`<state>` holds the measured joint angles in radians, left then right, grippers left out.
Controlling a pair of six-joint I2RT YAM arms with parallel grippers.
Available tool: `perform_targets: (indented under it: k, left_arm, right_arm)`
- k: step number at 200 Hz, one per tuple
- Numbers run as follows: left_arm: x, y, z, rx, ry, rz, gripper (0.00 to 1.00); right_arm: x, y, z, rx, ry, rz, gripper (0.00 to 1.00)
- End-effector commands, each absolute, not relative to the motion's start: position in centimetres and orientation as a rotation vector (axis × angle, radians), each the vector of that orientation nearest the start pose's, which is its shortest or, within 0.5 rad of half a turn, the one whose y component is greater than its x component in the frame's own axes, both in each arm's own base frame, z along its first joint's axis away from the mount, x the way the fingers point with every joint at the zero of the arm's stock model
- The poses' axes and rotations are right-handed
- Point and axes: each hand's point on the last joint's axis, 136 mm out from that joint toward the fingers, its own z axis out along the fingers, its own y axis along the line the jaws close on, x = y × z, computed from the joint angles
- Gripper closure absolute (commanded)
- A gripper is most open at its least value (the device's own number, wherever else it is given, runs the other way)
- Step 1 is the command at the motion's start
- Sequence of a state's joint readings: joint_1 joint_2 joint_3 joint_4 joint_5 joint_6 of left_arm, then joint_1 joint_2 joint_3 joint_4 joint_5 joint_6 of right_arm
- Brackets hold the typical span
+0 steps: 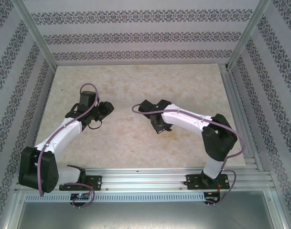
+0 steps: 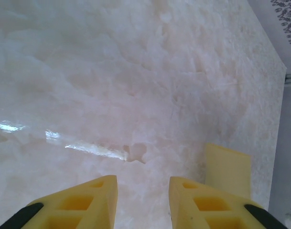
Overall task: Fold a paper plane with a square sheet of paper (pick it up from the middle)
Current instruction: Turn over the paper at the center of the table.
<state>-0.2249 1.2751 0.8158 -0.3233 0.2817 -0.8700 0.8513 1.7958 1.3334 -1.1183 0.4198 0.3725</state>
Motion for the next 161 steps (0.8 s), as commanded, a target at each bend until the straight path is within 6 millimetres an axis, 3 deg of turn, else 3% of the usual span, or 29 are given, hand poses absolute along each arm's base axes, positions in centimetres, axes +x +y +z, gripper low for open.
perform_targets:
  k: [1, 21, 63, 81, 102, 111, 132, 143, 161]
  left_arm:
    - [33.2, -11.9, 14.2, -0.674, 2.409, -0.835, 0.64]
    - [33.1, -11.6, 14.2, -0.685, 2.406, -0.835, 0.64]
    - [33.2, -11.8, 14.3, -0.670, 2.403, -0.853, 0.64]
    - [33.3, -12.3, 14.4, -0.646, 2.405, -0.890, 0.64]
    - [33.5, -13.8, 14.5, -0.584, 2.414, -0.980, 0.63]
    - [33.6, -15.0, 14.6, -0.533, 2.417, -1.033, 0.63]
    - [33.0, -19.5, 14.3, -0.366, 2.473, -1.123, 0.65]
    - [32.3, -22.5, 13.9, -0.262, 2.522, -1.156, 0.67]
    - [31.2, -27.7, 12.9, -0.111, 2.591, -1.205, 0.71]
  right_arm:
    - [26.5, 21.6, 8.8, -0.721, 2.729, -0.581, 0.97]
    - [25.6, 24.1, 7.3, -0.767, 2.756, -0.552, 0.95]
    - [24.0, 28.8, 5.8, -0.767, 2.830, -0.328, 0.76]
    - [23.8, 29.8, 7.0, -0.720, 2.828, -0.194, 0.72]
    - [23.9, 29.7, 10.0, -0.634, 2.783, 0.024, 0.65]
    - [24.3, 28.8, 11.2, -0.558, 2.762, 0.103, 0.64]
    - [25.6, 24.4, 13.3, -0.339, 2.661, 0.184, 0.60]
    - [25.9, 22.0, 13.0, -0.213, 2.631, 0.266, 0.60]
    - [26.4, 19.3, 11.9, 0.056, 2.610, 0.561, 0.60]
